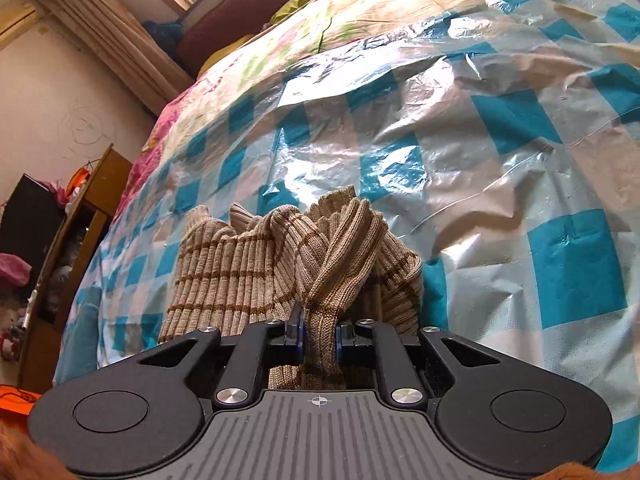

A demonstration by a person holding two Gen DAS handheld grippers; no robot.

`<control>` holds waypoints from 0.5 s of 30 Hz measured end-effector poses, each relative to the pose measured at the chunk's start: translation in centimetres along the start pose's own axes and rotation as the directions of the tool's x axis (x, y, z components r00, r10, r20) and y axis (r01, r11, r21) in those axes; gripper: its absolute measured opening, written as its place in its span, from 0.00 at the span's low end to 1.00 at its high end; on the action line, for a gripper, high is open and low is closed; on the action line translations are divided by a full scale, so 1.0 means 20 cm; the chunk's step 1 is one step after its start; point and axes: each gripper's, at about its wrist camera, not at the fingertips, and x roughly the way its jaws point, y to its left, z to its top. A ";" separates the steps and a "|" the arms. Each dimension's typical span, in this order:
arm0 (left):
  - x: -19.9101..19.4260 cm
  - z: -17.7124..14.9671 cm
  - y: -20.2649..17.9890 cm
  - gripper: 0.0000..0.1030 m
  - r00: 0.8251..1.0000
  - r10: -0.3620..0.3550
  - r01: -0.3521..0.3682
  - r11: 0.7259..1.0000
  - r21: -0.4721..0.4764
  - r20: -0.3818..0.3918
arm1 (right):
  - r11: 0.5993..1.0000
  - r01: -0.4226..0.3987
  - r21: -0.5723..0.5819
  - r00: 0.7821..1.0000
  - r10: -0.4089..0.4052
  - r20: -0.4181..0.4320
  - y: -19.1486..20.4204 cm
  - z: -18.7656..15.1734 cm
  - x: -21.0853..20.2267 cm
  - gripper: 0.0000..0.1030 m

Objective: Fold small clothes

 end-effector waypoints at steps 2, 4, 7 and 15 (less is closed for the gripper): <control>0.00 0.00 0.00 0.20 1.000 0.009 -0.010 1.000 0.019 0.002 | 1.000 -0.008 0.007 1.000 0.008 0.000 -0.01 0.00 0.01 0.15; -0.01 -0.01 -0.02 0.20 1.000 0.015 -0.015 0.999 0.043 0.008 | 1.000 -0.014 0.006 1.000 0.014 -0.001 -0.01 0.00 0.01 0.15; -0.01 -0.03 -0.03 0.20 1.000 0.017 -0.018 0.998 0.061 0.010 | 1.000 -0.026 0.002 1.000 0.026 0.001 -0.01 -0.02 -0.01 0.18; 0.04 -0.02 -0.08 0.25 1.000 0.030 -0.031 0.994 0.101 0.009 | 0.999 -0.033 0.008 0.999 0.033 -0.008 -0.04 -0.01 -0.03 0.19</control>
